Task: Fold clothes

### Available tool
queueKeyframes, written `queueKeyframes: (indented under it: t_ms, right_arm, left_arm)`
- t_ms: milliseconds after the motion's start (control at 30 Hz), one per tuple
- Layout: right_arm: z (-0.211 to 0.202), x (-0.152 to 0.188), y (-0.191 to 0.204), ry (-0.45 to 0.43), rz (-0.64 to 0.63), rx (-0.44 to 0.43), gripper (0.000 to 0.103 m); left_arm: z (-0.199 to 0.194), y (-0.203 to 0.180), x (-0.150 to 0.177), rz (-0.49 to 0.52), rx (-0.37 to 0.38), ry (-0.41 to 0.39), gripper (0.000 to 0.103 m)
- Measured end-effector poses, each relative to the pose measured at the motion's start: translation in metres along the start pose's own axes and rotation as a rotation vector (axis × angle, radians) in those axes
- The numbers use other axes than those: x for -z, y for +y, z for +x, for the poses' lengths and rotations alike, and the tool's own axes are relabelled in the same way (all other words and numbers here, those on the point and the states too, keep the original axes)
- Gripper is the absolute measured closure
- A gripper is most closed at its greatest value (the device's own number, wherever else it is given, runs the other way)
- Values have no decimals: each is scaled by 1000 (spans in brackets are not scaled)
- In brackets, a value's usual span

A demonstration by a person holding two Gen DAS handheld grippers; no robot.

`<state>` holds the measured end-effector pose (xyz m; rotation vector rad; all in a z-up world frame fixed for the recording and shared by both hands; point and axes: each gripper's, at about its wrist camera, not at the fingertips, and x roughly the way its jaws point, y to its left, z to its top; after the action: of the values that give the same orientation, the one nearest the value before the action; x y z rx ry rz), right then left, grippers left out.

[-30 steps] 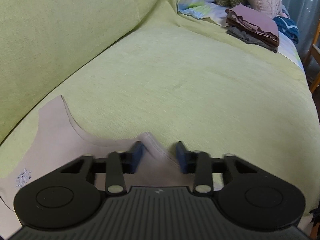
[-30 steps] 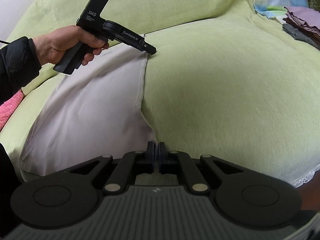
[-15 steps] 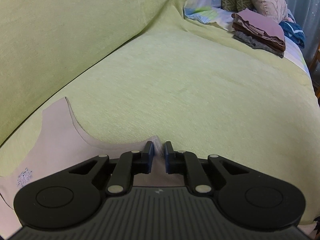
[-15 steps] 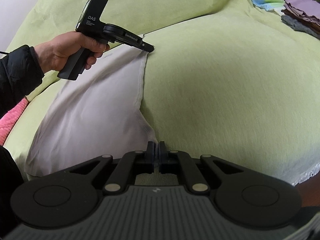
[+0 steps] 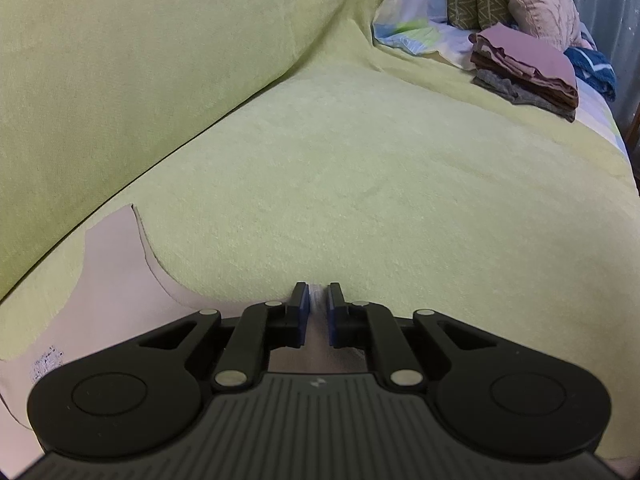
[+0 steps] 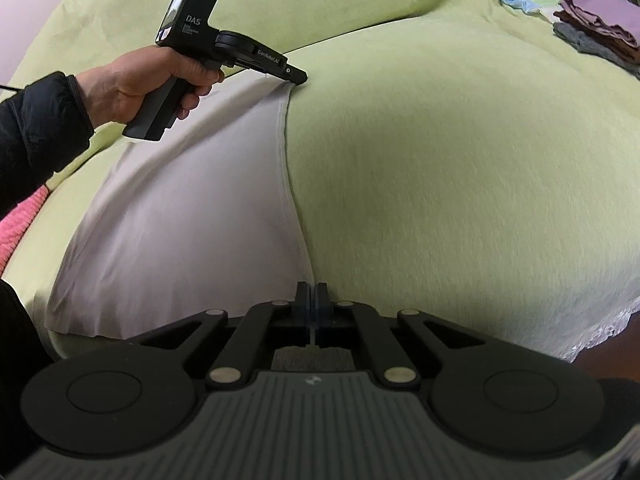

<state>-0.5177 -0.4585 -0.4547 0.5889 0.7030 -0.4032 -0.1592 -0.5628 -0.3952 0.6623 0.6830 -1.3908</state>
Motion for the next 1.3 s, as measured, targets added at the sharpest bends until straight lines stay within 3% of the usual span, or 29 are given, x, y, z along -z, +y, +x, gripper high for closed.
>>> queueKeyframes:
  t_ms: [167, 300, 500, 633, 833, 933, 1100, 1300]
  right_arm:
    - [-18, -2, 5, -65, 1, 47, 85]
    - [-28, -5, 13, -96, -6, 58, 85]
    - [-24, -16, 39, -115, -72, 25, 84]
    - [-13, -27, 54, -121, -125, 8, 81]
    - [9, -49, 70, -106, -209, -7, 76]
    - [20, -54, 77, -83, -227, -12, 74]
    - [36, -57, 93, -49, -275, -3, 73]
    - [55, -60, 114, -29, -312, 11, 70]
  left_arm:
    - [-24, 13, 4, -85, 49, -67, 94]
    - [-61, 21, 19, -83, 48, -101, 94]
    - [-111, 45, 61, -107, -11, -120, 89]
    - [-144, 71, 99, -160, -75, -136, 73]
    - [-176, 119, 156, -310, -158, -156, 68]
    - [-184, 141, 177, -378, -188, -161, 67]
    - [-191, 160, 195, -381, -235, -169, 65]
    - [-180, 181, 207, -424, -235, -171, 64]
